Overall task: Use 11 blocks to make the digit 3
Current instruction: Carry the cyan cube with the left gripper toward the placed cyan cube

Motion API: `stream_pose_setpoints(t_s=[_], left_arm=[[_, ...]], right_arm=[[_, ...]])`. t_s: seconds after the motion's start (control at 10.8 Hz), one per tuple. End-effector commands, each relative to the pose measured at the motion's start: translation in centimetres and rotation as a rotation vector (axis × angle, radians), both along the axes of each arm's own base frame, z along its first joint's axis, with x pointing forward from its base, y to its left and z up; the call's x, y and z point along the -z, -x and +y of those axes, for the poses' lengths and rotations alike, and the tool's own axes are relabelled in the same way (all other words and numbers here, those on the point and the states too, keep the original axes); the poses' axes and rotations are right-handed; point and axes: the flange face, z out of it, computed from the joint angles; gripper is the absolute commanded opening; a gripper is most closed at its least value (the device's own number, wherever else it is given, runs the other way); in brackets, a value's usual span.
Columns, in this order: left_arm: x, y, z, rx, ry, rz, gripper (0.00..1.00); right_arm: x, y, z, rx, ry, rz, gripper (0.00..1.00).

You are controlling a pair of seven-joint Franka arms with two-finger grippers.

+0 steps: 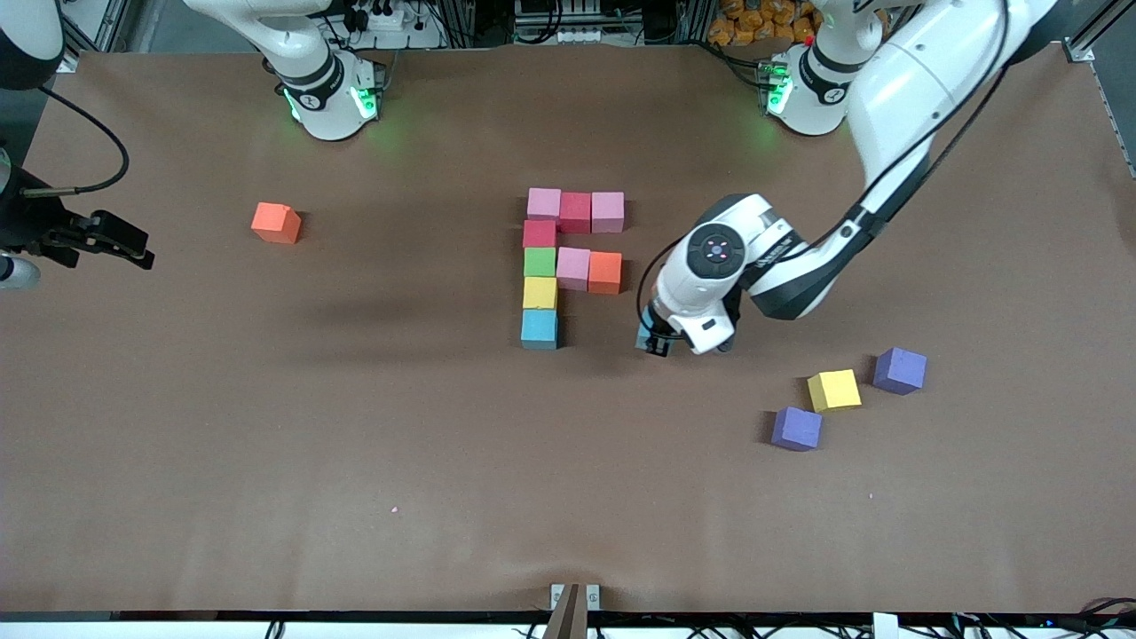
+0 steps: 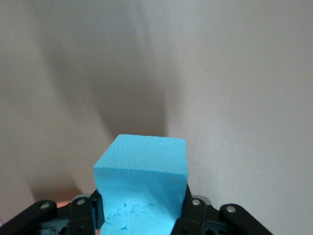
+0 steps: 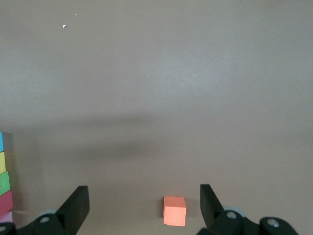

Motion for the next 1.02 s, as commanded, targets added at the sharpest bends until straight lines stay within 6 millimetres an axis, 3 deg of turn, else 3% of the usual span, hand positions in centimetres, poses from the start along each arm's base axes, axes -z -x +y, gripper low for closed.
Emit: stream_pose_setpoints(t_s=[0.0, 0.28, 0.93], left_arm=[[-0.3, -1.2, -1.7, -0.05, 0.022, 0.011, 0.08], [0.4, -0.7, -4.6, -0.097, 0.025, 0.017, 0.05], [2.5, 1.8, -8.2, -0.243, 0.034, 0.043, 0.0]], right_arm=[[-0.1, 0.2, 0.3, 0.015, -0.005, 0.0, 1.0], [-0.1, 0.2, 0.3, 0.009, -0.006, 0.003, 1.0], [-0.1, 0.4, -0.3, 0.026, -0.006, 0.006, 1.0]])
